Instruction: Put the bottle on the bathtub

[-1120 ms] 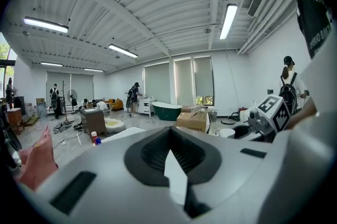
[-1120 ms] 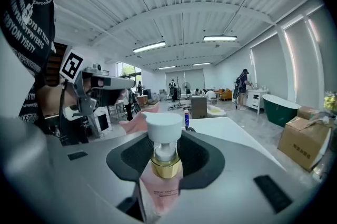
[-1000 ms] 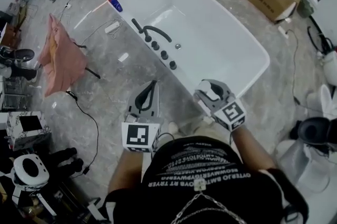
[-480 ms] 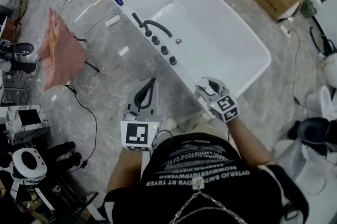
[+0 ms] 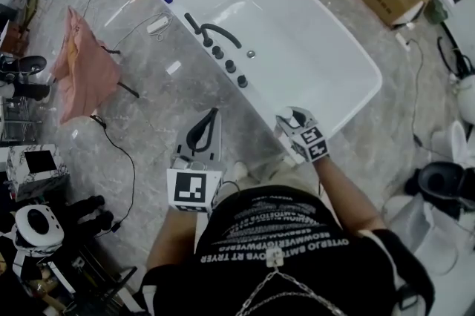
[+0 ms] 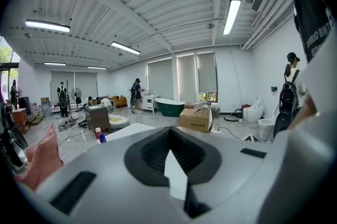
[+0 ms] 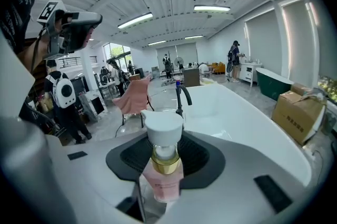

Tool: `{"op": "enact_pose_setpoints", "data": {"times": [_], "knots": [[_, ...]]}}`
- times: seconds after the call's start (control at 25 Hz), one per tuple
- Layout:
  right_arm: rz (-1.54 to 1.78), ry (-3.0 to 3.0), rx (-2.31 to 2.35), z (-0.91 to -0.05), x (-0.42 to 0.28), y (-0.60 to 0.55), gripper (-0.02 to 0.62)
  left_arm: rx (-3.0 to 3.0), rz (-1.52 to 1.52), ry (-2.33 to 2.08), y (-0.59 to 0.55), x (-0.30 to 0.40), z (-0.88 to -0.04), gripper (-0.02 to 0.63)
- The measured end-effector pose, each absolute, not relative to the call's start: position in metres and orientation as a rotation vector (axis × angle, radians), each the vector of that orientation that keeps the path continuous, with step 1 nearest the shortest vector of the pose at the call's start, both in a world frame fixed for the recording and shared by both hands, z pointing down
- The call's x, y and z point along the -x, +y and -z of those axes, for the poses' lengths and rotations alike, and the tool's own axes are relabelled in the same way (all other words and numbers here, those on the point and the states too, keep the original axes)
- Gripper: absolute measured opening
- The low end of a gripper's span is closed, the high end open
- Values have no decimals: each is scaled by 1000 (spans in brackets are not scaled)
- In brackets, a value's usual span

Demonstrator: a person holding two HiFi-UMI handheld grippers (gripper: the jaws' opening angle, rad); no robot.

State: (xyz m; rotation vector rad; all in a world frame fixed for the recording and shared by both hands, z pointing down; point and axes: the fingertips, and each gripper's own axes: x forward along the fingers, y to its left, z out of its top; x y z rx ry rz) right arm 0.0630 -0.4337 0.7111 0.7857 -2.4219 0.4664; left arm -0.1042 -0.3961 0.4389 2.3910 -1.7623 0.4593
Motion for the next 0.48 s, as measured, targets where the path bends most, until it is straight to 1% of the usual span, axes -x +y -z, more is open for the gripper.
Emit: {"op": "enact_pose_setpoints", "data": {"times": [0.48], "knots": [[-507, -2305, -756, -777, -66, -441, 144, -2337, -494, -1795, -380, 114, -442, 3]]}}
